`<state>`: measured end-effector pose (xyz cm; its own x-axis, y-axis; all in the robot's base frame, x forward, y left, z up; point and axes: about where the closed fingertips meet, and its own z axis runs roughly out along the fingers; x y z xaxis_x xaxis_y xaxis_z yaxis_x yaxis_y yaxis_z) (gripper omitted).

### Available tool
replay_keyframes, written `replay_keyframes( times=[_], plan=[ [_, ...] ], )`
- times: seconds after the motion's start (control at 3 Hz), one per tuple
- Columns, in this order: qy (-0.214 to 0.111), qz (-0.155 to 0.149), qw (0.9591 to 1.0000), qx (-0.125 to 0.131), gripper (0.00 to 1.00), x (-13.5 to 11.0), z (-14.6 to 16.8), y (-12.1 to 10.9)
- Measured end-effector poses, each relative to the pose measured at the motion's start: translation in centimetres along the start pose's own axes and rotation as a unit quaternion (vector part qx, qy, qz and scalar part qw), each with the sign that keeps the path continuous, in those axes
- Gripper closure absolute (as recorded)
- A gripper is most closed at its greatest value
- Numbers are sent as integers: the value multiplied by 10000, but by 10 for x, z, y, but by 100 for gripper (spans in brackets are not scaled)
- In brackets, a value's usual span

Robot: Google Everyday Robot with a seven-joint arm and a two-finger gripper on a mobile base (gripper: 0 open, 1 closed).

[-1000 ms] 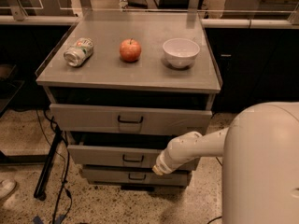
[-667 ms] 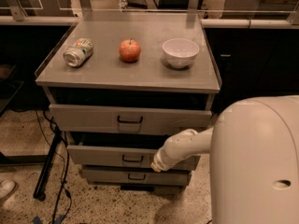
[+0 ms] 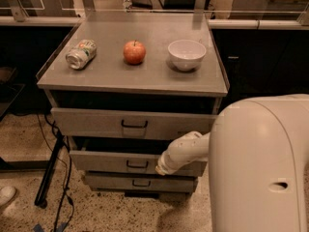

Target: Close middle drawer

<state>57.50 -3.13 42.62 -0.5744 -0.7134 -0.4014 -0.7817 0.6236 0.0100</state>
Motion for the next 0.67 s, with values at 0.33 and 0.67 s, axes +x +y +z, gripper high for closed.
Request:
replay_keyframes(
  times=[0.33,0.67],
  plan=[
    [0,0,10000,0,59,0,0,0],
    [0,0,10000,0,35,0,0,0]
  ],
)
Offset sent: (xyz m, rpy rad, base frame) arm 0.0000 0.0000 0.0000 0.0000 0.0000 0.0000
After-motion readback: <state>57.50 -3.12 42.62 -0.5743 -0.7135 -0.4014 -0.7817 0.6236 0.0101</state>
